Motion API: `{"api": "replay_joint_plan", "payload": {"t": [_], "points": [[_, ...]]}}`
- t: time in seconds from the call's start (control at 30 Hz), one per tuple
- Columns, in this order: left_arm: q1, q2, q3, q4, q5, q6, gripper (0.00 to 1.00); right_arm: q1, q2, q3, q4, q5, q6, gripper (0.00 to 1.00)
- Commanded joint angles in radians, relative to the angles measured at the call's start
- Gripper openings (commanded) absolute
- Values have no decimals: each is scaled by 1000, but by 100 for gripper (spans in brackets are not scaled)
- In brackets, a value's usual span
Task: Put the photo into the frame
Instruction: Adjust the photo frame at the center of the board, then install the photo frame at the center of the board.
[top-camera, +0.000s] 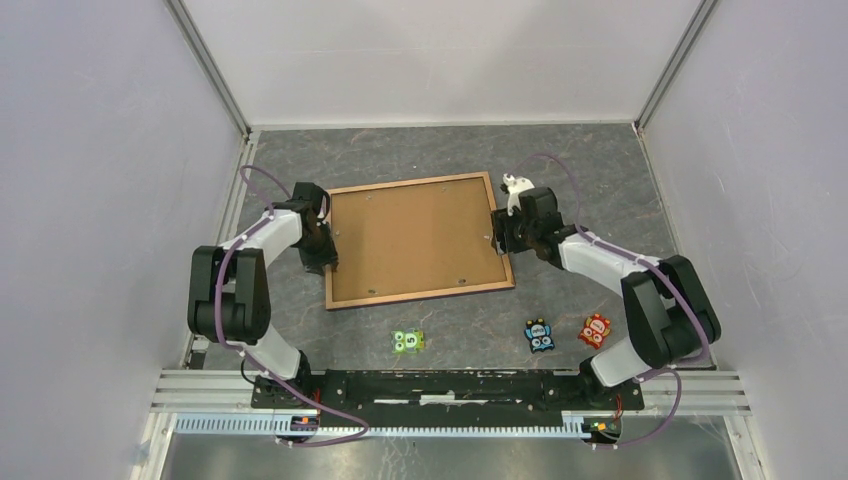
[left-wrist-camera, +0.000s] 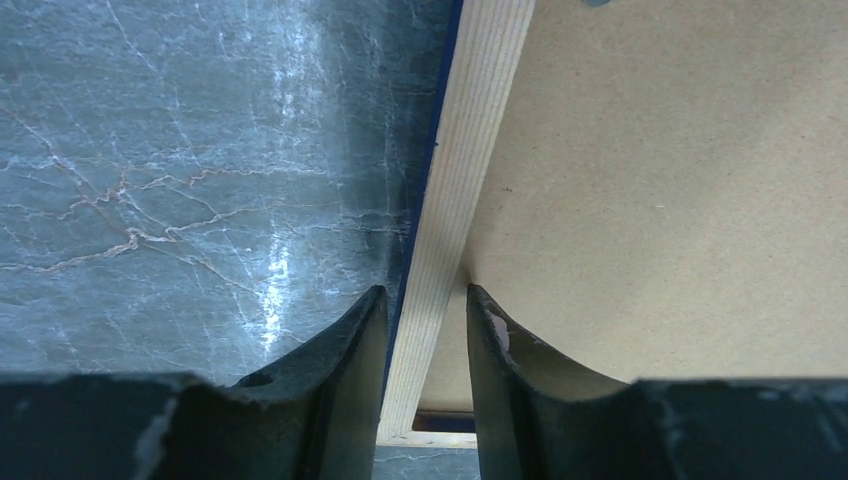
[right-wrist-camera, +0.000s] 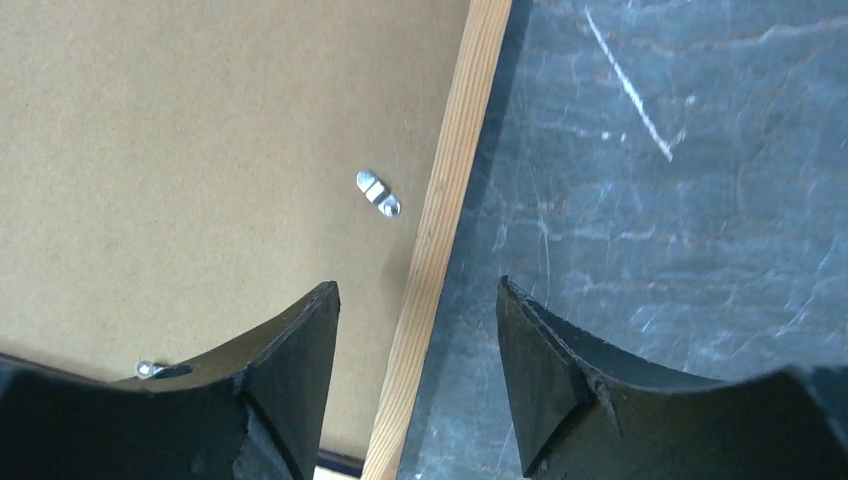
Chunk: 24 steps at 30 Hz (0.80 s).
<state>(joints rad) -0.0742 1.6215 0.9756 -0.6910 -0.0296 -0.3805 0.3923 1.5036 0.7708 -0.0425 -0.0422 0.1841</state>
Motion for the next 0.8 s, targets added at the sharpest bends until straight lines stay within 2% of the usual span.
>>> {"api": "replay_joint_plan", "payload": {"t": [0.0, 0.17, 0.47, 0.53, 0.77], "points": [[5, 3, 35, -10, -39, 42, 41, 4, 62, 97, -44, 32, -126, 66], [4, 17, 43, -18, -46, 44, 37, 28, 125, 165, -70, 60, -174, 73], [3, 10, 42, -16, -45, 43, 31, 72, 223, 248, -79, 108, -171, 71], [3, 12, 45, -17, -39, 45, 31, 76, 242, 260, -83, 123, -172, 69], [3, 14, 47, -18, -33, 49, 29, 79, 270, 258, -51, 154, -166, 53]]}}
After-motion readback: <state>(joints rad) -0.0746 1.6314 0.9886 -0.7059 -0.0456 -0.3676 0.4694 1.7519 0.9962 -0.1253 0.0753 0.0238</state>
